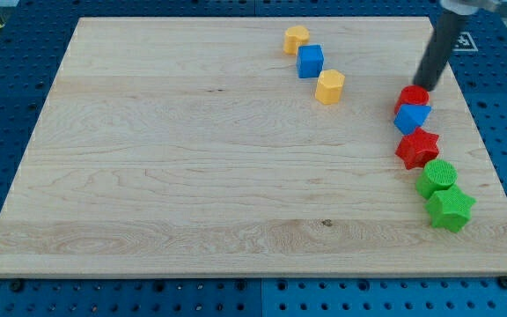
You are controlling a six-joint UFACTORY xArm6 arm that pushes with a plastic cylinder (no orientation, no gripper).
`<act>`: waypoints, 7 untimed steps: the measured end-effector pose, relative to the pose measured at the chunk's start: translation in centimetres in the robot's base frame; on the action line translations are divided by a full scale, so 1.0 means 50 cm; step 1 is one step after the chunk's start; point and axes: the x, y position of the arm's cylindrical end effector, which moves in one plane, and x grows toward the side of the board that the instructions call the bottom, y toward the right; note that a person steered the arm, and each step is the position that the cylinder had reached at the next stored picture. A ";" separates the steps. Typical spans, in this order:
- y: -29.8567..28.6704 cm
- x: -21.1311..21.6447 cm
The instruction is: Push the blue triangle left a bit
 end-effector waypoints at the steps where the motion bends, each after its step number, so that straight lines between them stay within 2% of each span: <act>1: 0.023 0.111; 2: 0.008 0.160; 7: -0.082 0.146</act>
